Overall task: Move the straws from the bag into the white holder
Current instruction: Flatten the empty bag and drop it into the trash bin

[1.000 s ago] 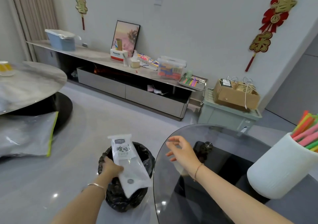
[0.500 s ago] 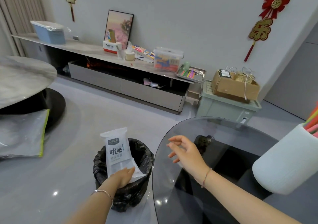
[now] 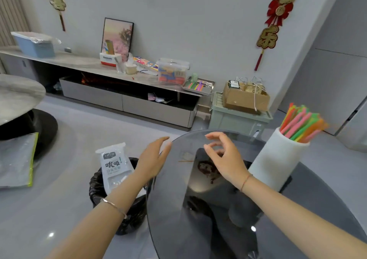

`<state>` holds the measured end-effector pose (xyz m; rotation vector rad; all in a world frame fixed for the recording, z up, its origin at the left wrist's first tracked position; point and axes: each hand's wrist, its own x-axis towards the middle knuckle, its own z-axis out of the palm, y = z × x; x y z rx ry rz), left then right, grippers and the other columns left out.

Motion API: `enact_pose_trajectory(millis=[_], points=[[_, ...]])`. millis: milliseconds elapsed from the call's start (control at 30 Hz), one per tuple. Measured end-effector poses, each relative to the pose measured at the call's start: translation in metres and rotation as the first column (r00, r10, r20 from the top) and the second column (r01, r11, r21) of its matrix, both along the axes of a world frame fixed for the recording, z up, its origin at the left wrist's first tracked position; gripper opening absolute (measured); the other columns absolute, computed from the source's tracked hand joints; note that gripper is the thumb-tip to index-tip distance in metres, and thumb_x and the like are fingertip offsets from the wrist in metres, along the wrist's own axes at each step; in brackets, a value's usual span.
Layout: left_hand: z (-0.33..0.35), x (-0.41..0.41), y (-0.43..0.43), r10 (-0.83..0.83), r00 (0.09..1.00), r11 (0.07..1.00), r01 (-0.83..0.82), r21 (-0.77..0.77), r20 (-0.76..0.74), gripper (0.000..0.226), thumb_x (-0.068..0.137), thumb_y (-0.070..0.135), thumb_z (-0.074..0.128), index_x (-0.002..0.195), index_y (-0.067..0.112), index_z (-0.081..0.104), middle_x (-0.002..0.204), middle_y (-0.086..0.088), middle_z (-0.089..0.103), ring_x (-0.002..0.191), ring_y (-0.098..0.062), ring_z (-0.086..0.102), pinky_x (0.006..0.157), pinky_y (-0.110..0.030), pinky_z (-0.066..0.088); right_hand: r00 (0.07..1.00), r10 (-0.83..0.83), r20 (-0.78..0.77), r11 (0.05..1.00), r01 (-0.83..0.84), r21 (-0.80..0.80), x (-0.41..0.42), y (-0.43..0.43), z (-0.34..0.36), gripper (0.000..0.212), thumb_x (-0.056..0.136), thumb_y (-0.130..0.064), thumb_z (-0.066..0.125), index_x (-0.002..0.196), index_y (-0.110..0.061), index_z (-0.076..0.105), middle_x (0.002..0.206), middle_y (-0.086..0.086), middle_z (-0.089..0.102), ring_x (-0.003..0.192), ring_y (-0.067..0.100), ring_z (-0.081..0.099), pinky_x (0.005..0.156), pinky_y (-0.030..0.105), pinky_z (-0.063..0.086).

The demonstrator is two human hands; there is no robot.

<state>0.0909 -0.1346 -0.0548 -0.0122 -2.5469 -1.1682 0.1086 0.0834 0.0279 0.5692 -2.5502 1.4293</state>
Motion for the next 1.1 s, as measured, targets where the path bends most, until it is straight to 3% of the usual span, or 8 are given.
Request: enact_pose_trajectory(millis=[133,233,333,433,533,700,800,1100], points=[[0.045,0.005,0.082,-0.289,0.957,0.957,0.289,-0.029,0.02,0.073,0.085,0.065,0.043,0.147,0.028,0.028,0.151,0.007,0.037,0.138,-0.011,0.035,0.107,-0.027,0.029,0.937,-0.063,-0.344,0.997,0.072,0.013,0.016,0.051,0.046,0.027,0.087,-0.015,0.061,0.111,-0.023,0.053,0.108,-0.008,0.054,0.102,0.004,0.052,0.087,0.016,0.043],[0.061,0.01,0.138,-0.411,0.906,0.911,0.413,0.003,0.101,0.088,0.076,0.069,0.054,0.149,0.034,0.018,0.156,0.012,0.026,0.142,-0.01,0.027,0.107,-0.026,0.026,0.797,-0.174,-0.578,0.977,0.215,0.003,0.025,0.096,0.072,0.035,0.082,-0.017,0.067,0.114,-0.016,0.055,0.117,-0.002,0.054,0.113,0.007,0.048,0.099,0.017,0.036],[0.062,0.015,0.184,-0.482,0.861,0.876,0.478,0.066,0.16,0.098,0.074,0.062,0.064,0.15,0.034,0.011,0.159,0.009,0.018,0.145,-0.013,0.021,0.113,-0.033,0.024,0.685,-0.312,-0.659,0.93,0.363,-0.063,0.029,0.138,0.078,0.063,0.075,-0.031,0.072,0.129,-0.016,0.044,0.137,0.001,0.041,0.13,0.013,0.037,0.11,0.025,0.028],[0.057,0.016,0.213,-0.529,0.823,0.848,0.509,0.144,0.207,0.101,0.075,0.057,0.067,0.151,0.033,0.006,0.16,0.007,0.014,0.146,-0.015,0.019,0.114,-0.035,0.024,0.744,-0.384,-0.547,0.917,0.376,-0.131,0.026,0.165,0.058,0.093,0.07,-0.036,0.077,0.143,-0.016,0.024,0.15,0.006,0.023,0.14,0.016,0.022,0.114,0.015,0.018],[0.053,0.018,0.232,-0.586,0.792,0.8,0.53,0.281,0.172,0.09,0.08,0.052,0.064,0.149,0.034,0.01,0.154,0.011,0.024,0.14,-0.012,0.027,0.105,-0.026,0.029,0.9,-0.375,-0.221,0.925,0.351,-0.144,0.019,0.183,0.02,0.107,0.069,-0.027,0.08,0.147,-0.025,0.007,0.154,0.0,0.013,0.142,0.016,0.017,0.115,0.034,0.024],[0.037,0.014,0.238,-0.56,0.803,0.804,0.47,0.364,0.203,0.082,0.084,0.052,0.059,0.149,0.033,0.013,0.153,0.008,0.028,0.135,-0.013,0.032,0.108,-0.03,0.03,0.95,-0.21,0.233,0.96,0.245,-0.132,0.011,0.192,-0.042,0.095,0.073,-0.027,0.077,0.145,-0.026,0.016,0.148,-0.004,0.031,0.136,0.02,0.034,0.108,0.044,0.038],[0.027,0.012,0.232,-0.539,0.804,0.823,0.438,0.362,0.253,0.072,0.084,0.052,0.057,0.145,0.036,0.021,0.148,0.008,0.035,0.135,-0.019,0.036,0.103,-0.029,0.034,0.942,-0.158,0.298,0.971,0.203,-0.126,0.01,0.185,-0.064,0.084,0.071,-0.02,0.079,0.138,-0.024,0.028,0.127,-0.009,0.044,0.126,0.02,0.045,0.099,0.034,0.044],[0.01,0.002,0.188,-0.439,0.864,0.884,0.368,0.288,0.246,0.079,0.078,0.047,0.068,0.142,0.032,0.025,0.141,0.005,0.042,0.125,-0.018,0.046,0.104,-0.039,0.046,0.941,-0.085,0.326,0.993,0.107,-0.049,-0.003,0.145,-0.083,0.091,0.067,-0.033,0.08,0.14,-0.034,0.024,0.127,-0.015,0.043,0.117,0.007,0.043,0.097,0.03,0.041]])
